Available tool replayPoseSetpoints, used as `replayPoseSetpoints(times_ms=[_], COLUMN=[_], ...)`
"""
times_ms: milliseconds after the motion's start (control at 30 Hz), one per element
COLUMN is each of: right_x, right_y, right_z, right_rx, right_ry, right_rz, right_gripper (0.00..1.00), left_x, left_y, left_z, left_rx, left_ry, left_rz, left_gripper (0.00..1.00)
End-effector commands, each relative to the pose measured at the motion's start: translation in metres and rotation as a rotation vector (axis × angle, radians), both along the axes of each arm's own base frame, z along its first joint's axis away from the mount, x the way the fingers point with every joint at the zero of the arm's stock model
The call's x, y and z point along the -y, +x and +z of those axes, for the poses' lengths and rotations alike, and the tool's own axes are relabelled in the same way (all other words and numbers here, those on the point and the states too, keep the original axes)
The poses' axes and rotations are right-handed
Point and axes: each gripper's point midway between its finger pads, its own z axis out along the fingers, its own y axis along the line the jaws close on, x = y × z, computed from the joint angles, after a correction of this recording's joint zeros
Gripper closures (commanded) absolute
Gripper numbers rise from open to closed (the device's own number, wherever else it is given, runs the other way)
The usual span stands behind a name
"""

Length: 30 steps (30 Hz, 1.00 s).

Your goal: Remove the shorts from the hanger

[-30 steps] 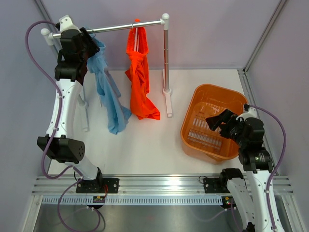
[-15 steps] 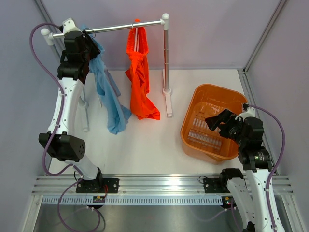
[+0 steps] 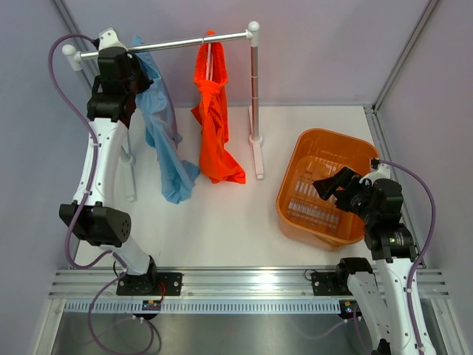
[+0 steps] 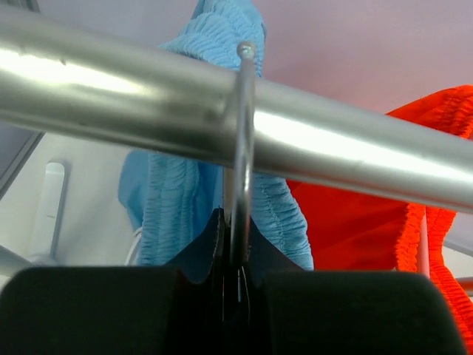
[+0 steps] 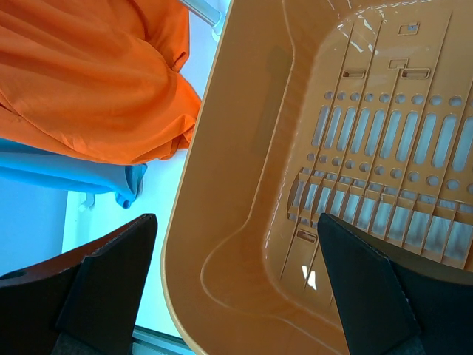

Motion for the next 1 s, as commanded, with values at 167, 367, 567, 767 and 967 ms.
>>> replayPoseSetpoints(times_ms=[167, 367, 567, 767, 967], right_x=[-0.003, -0.004, -0.006, -0.007, -0.01], right_y=[0.006, 0.007, 0.008, 0.007, 0.004], right_z=[0.008, 0.009, 0.01, 0.009, 0.012], right_rx=[0.043, 0.045, 0.053, 0.059, 0.078], right_ry=[-0.003, -0.005, -0.002, -0.004, -0.002], right_rz=[0.03, 0.035, 0.045, 0.061, 0.08], right_gripper=[0.01, 0.01, 0.01, 0.0, 0.01], left_x=[0.009, 0.016, 0.019, 0.022, 0.025], left_y=[-0.028, -0.041, -0.052, -0.069, -0.084], left_z=[0.08, 0.081, 0.064, 0.064, 0.061], left_rx=[0.167, 0.149, 0.098, 0.096, 0.077], left_ry=[0.038, 0.043, 0.053, 0.075, 0.108], left_rz=[-0.067, -0.098, -0.106, -0.128, -0.149], left_gripper=[1.0, 1.0, 1.0, 1.0, 1.0])
